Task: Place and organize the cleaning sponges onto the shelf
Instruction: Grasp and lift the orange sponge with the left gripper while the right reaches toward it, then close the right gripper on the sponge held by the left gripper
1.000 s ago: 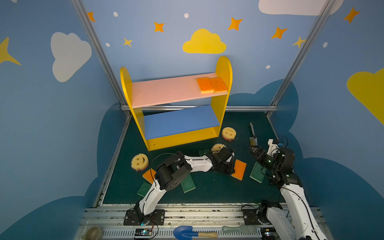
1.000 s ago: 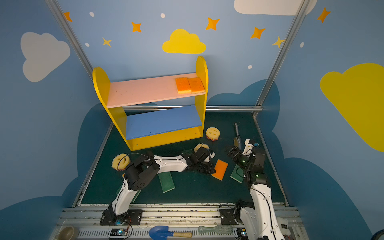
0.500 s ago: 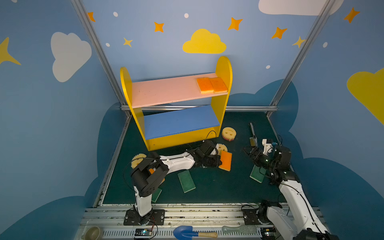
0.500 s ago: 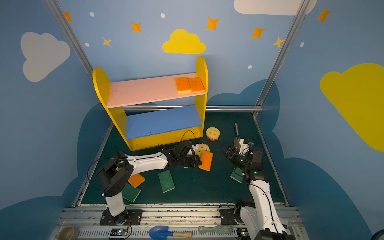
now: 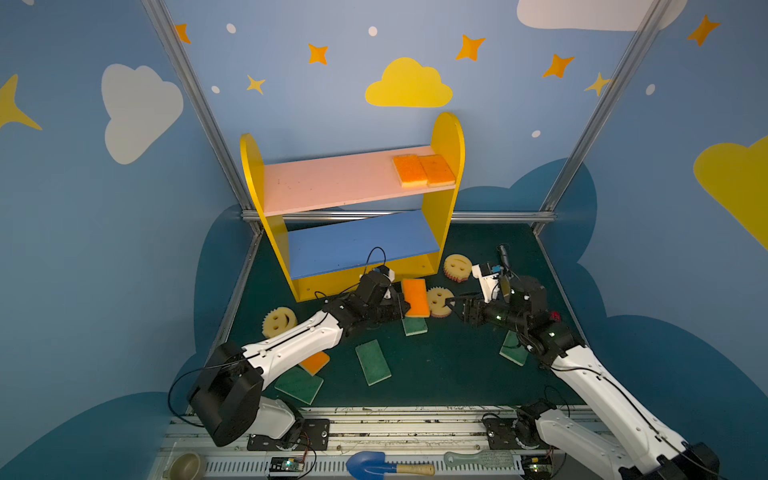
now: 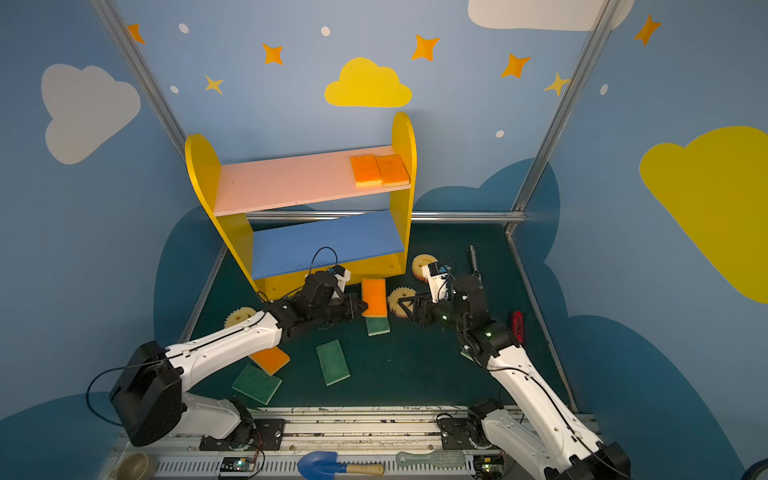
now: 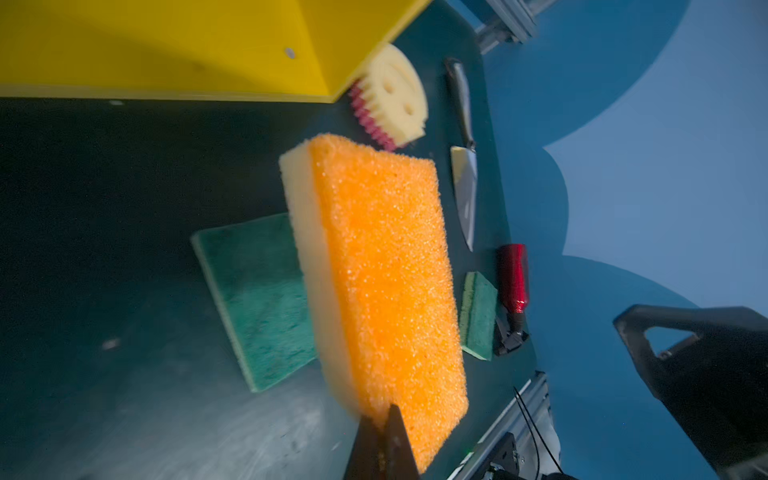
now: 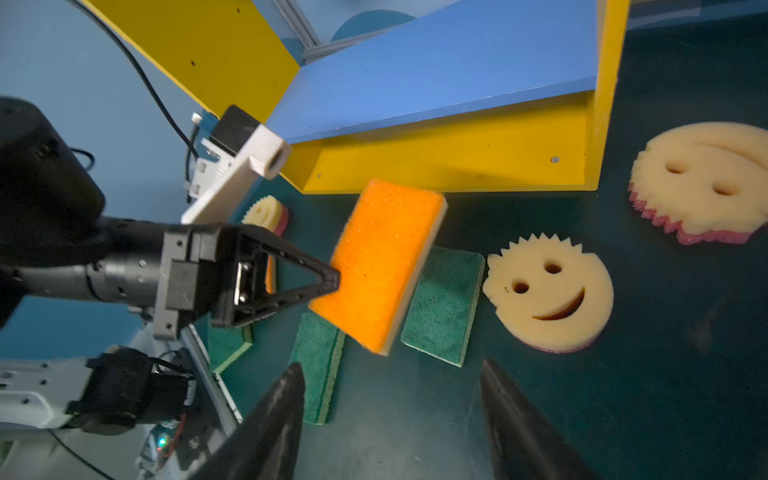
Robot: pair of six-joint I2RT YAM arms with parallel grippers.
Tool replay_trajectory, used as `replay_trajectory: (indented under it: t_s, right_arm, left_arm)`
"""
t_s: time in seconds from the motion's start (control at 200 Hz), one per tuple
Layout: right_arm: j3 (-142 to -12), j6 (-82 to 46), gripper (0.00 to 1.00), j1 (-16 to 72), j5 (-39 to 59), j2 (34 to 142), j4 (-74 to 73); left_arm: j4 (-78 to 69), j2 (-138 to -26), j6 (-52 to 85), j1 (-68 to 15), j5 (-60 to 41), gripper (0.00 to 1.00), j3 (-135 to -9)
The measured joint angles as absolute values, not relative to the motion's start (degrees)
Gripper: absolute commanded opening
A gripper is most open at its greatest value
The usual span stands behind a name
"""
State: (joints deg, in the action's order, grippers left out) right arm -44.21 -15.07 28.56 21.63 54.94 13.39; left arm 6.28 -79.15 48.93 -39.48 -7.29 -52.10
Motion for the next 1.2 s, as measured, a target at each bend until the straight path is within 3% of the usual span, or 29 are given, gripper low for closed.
replay_trajectory:
  t_s: [0.19,0.37,0.495,0.681,1.201]
  right_arm:
    - [-44.88,-3.99,0.60,44.56,12.60,59.37,12.49]
    - [-47.13,7.86,0.45,57.80,-0.10,65.04,8.67]
    - [-47.62,16.67,0.45,63.77,-5.26,68.82,3.22]
    - [-52.97,27.27,0.52,68.01,-10.26,77.21,-0.36]
    - [-59.51,47.90,0.49,72.97,-18.79,89.30,-8.05]
  left_arm:
    - [10.57,-70.72,49.10,-32.80,-6.96,0.03,-47.66]
    - [13.19,-64.27,48.36,-26.81,-8.71,0.03,-45.39]
    - [13.61,-62.41,47.97,-23.14,-11.90,0.03,-43.88]
    - [13.78,-60.99,47.97,-18.79,-16.84,0.03,-40.95]
    - [13.58,-57.95,47.79,-11.64,-25.54,0.03,-40.16]
